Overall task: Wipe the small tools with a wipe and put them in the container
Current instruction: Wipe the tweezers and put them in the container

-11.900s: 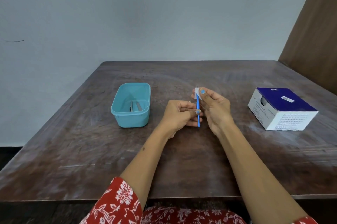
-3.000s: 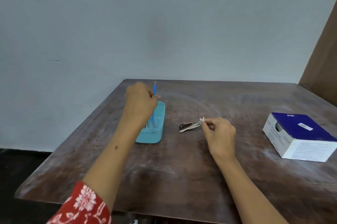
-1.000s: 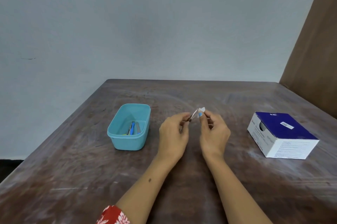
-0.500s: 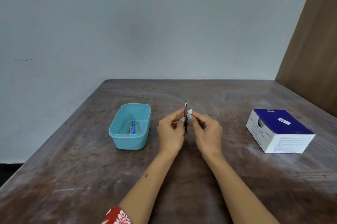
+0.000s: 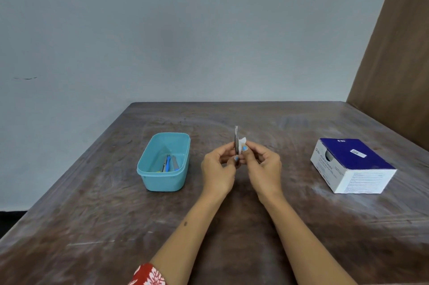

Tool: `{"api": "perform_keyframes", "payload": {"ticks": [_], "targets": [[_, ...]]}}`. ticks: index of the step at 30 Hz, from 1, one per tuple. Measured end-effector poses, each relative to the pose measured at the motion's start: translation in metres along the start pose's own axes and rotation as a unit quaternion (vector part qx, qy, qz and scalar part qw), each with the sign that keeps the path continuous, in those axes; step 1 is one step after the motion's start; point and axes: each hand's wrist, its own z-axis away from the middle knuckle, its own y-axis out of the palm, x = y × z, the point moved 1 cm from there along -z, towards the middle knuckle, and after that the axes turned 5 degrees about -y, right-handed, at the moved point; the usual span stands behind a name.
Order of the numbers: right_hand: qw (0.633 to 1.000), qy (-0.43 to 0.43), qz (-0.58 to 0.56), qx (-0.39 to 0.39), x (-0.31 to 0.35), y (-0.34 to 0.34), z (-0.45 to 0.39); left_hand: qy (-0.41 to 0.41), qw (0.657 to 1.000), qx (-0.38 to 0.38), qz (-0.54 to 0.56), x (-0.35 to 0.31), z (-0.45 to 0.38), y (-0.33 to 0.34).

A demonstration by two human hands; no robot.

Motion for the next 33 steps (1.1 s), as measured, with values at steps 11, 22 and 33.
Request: {"api": "perform_keyframes", "payload": {"ticks": [11, 22, 33], "targets": [[0.997, 0.010, -0.081, 0.004, 0.006, 0.000, 0.002, 0.026, 1.000, -0.002, -0.016, 0.001, -0.001, 0.000], [0.999, -0.034, 0.008, -0.012, 0.008, -0.002, 0.003, 0.047, 0.998, -0.005, -0.049, -0.004, 0.004, -0.001], [0.990, -0.053, 0.116, -0.056, 0.008, -0.009, 0.002, 0.038, 0.998, 0.005, -0.056, -0.003, 0.004, 0.002]]}}
